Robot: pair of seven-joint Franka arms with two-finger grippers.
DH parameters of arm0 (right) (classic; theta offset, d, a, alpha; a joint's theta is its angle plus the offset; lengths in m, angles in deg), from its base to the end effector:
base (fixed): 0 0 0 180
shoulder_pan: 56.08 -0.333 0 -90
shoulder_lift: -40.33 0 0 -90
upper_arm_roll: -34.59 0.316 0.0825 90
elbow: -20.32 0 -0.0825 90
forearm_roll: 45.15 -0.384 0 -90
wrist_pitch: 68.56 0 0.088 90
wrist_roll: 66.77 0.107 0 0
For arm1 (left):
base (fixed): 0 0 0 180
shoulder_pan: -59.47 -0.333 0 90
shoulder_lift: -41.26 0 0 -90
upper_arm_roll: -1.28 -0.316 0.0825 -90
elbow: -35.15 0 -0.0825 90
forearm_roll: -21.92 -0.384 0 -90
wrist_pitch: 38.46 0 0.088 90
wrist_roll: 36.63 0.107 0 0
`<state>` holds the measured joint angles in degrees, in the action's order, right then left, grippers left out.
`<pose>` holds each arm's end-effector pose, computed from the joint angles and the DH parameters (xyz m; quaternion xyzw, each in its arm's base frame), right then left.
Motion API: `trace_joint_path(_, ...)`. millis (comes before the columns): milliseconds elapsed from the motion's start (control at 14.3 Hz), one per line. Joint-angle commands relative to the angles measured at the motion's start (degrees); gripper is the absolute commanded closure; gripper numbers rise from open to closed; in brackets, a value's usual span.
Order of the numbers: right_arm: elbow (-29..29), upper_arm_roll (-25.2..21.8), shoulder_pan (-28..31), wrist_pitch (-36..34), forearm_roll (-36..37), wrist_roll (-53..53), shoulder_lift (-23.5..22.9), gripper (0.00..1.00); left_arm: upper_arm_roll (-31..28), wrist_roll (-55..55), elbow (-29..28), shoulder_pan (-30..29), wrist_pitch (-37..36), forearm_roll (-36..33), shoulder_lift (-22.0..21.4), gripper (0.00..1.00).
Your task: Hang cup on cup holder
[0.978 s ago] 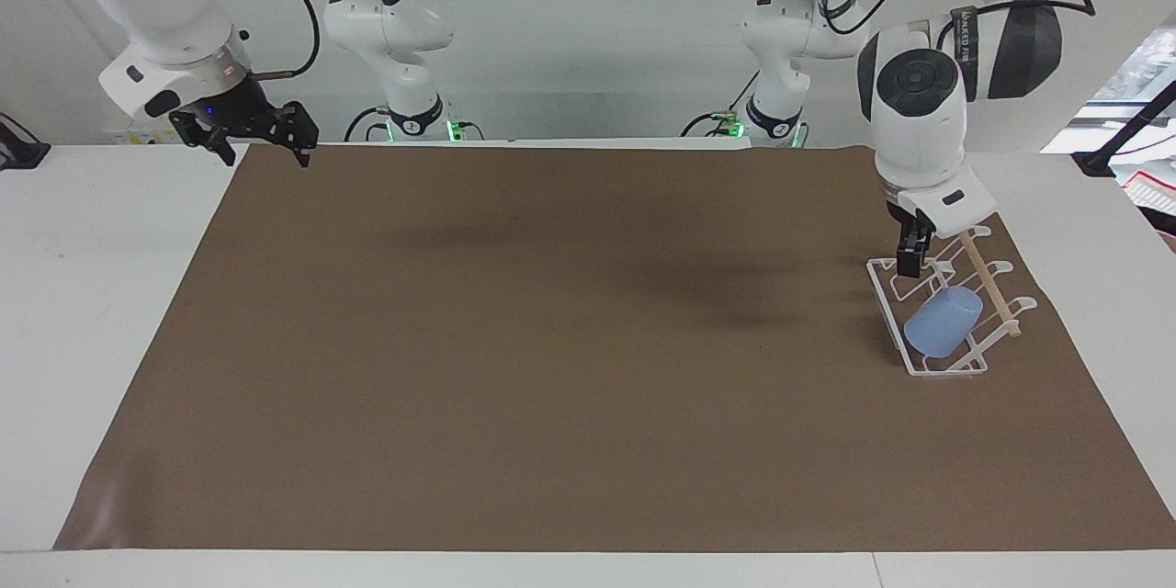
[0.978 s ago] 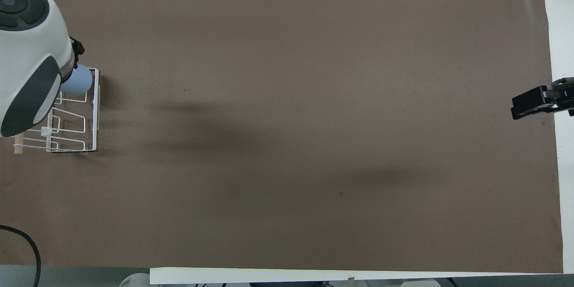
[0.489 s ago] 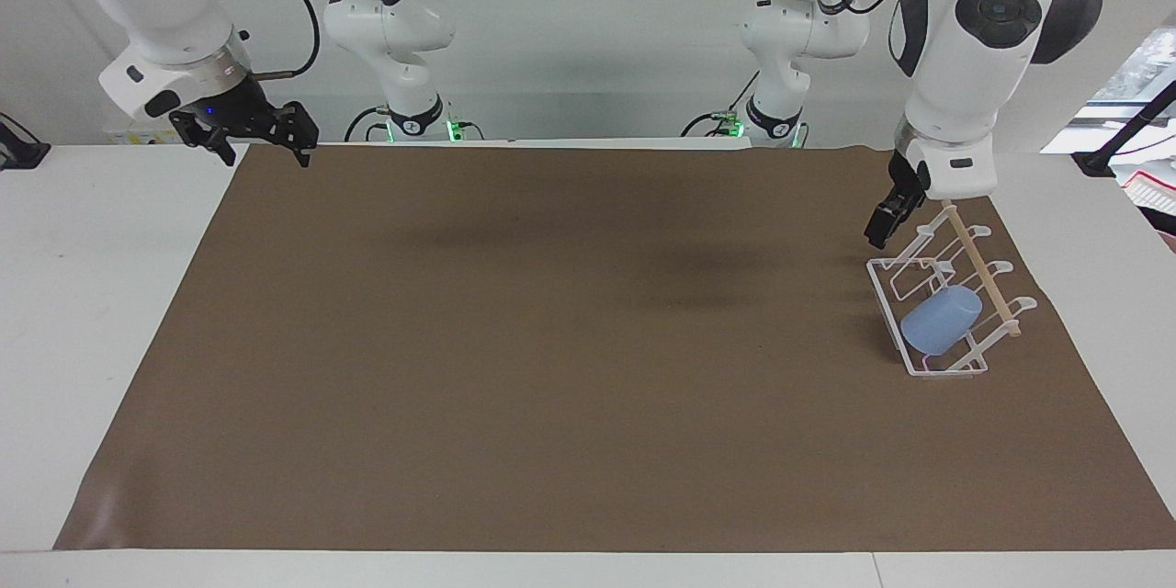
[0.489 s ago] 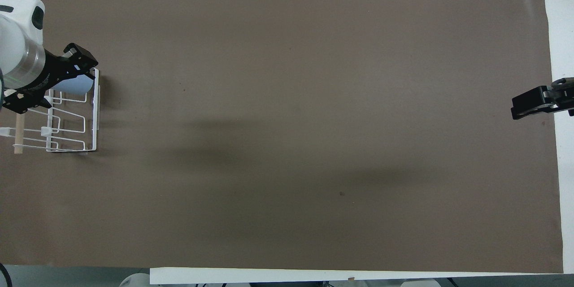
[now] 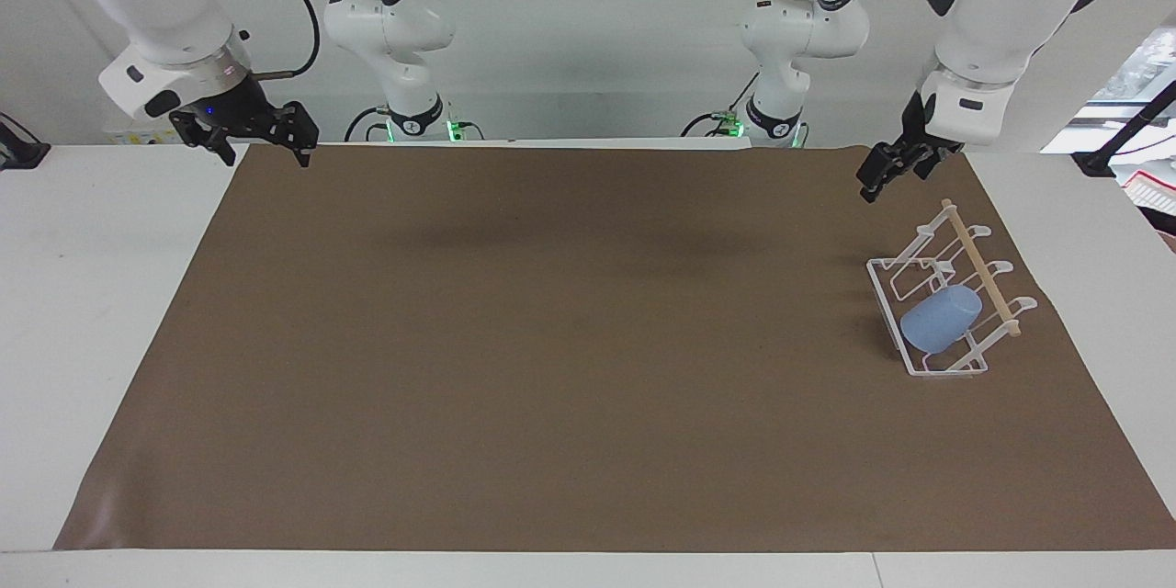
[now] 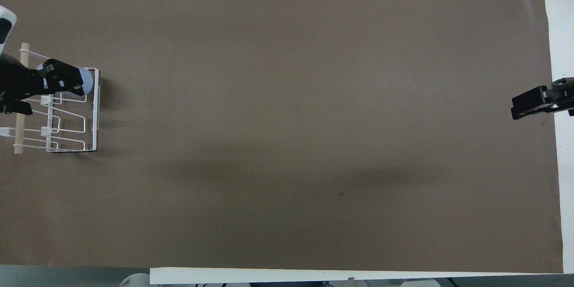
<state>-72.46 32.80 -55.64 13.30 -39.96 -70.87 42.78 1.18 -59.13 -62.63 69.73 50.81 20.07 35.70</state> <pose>0.5238 -0.0315 0.6142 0.9962 0.0132 -0.0761 0.0404 0.5132 -0.0884 0.6117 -0.9938 -0.1072 0.0202 0.0226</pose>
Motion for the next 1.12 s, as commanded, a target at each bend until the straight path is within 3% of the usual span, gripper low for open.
trace_joint_path(0, -0.02, -0.05, 0.17, -0.64, 0.00, -1.17, 0.44, 0.00, -0.24, 11.12, 0.84, -2.51, -2.87, 1.76, -0.24, 0.00)
trace_joint_path(210, -0.02, -0.05, 0.17, -0.64, 0.00, -1.17, 0.44, 0.00, -0.33, 18.01, 3.29, -7.07, -3.58, 5.69, 0.47, 0.00)
trace_joint_path(349, -0.02, -0.05, 0.17, -0.64, 0.00, -1.17, 0.44, 0.00, -0.07, 19.07, 6.71, -9.81, -4.19, 8.97, 3.18, 0.00)
trace_joint_path(489, -0.02, -0.05, 0.17, -0.64, 0.00, -1.17, 0.44, 0.00, 0.19, 19.25, 10.06, -9.38, -5.25, 8.79, 5.90, 0.00)
trace_joint_path(699, -0.02, -0.05, 0.17, -0.64, 0.00, -1.17, 0.44, 0.00, 0.72, 19.60, 10.16, -8.59, -6.39, 3.89, 6.01, 0.00)
trace_joint_path(1048, -0.02, -0.05, 0.17, -0.64, 0.00, -1.17, 0.44, 0.00, 0.72, 20.39, 10.07, -6.83, -6.39, 3.25, 5.92, 0.00)
